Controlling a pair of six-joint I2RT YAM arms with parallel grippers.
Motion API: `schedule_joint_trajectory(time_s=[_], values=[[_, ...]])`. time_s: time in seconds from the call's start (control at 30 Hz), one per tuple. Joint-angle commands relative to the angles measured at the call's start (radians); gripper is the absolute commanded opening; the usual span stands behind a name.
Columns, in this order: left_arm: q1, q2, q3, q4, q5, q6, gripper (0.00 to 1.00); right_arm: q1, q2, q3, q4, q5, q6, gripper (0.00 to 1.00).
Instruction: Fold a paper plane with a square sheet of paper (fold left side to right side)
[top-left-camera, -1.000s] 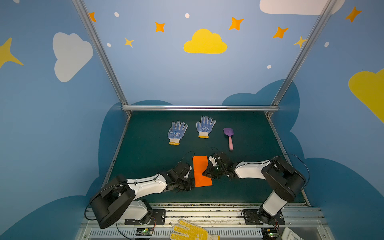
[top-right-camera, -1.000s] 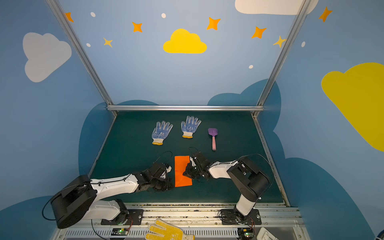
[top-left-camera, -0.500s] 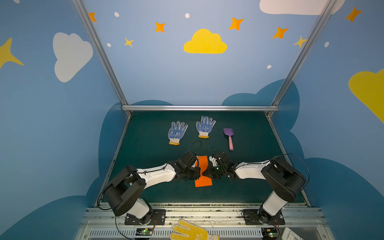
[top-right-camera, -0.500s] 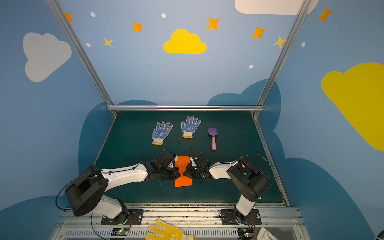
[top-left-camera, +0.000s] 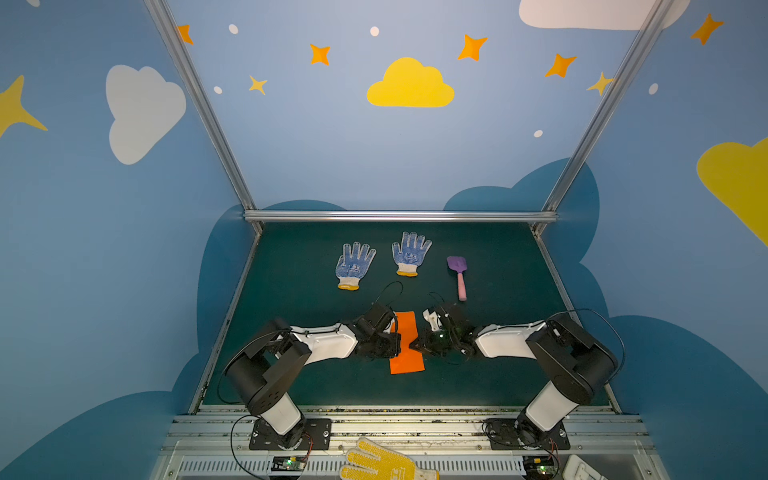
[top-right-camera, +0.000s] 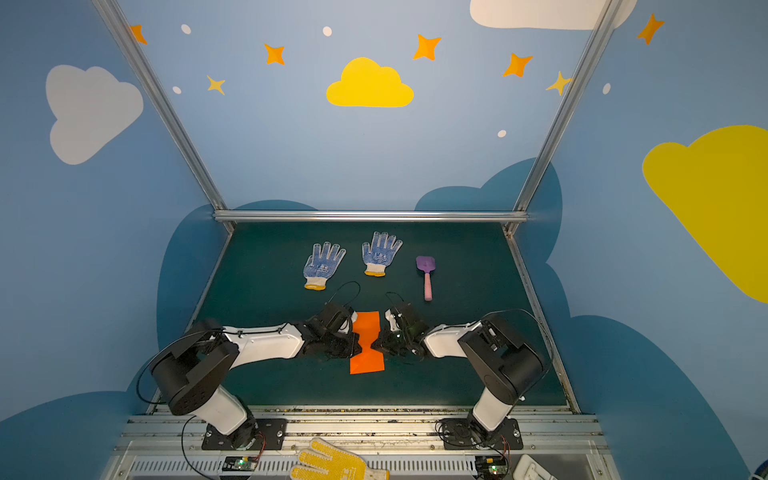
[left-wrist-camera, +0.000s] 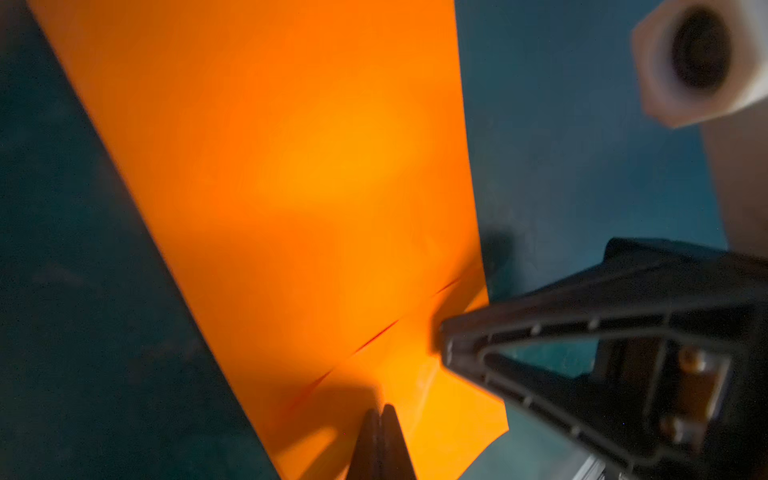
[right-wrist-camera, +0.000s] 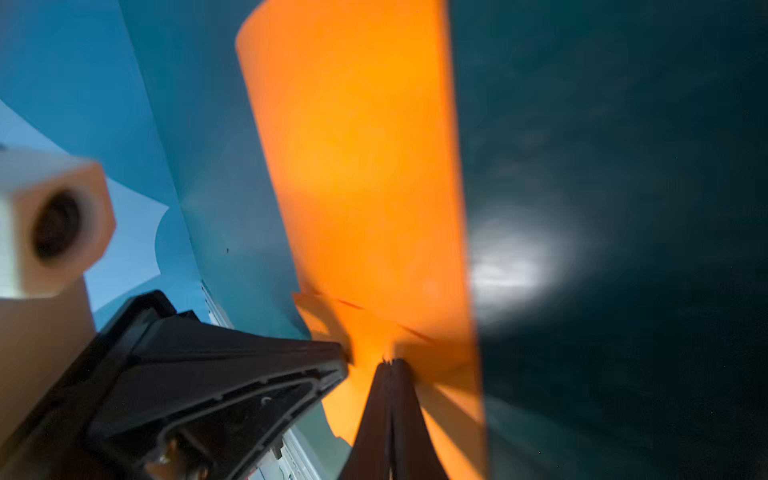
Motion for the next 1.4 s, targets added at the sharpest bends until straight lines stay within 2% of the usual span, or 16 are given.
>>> schedule_joint_trajectory(time_s=[0.0,0.17,0.33,0.47,0.67,0.9,1.37], values=[[-0.002,0.047,-0.036,-0.021,-0.018,0.007,0.04,-0.083,0.000,-0.054,-0.179,0.091,-0.084,0.00],[-0.003,0.036,-0.030,-0.022,-0.008,0.007,0.04,-0.142,-0.074,-0.074,-0.231,0.072,-0.117,0.00],[-0.002,-0.007,0.007,-0.060,-0.014,0.017,0.04,-0.137,-0.198,-0.127,-0.245,0.027,-0.088,0.00],[0.008,-0.039,0.046,-0.107,-0.025,0.037,0.04,-0.100,-0.273,-0.156,-0.271,0.013,-0.066,0.28],[0.043,-0.071,0.051,-0.134,-0.027,0.058,0.09,-0.018,-0.316,-0.206,-0.268,0.036,-0.011,0.42],[0.076,-0.049,0.042,-0.129,-0.018,0.073,0.08,0.065,-0.321,-0.248,-0.211,0.055,0.069,0.47],[0.076,0.046,-0.005,-0.060,-0.019,0.062,0.04,0.180,-0.244,-0.283,-0.099,0.122,0.201,0.51]])
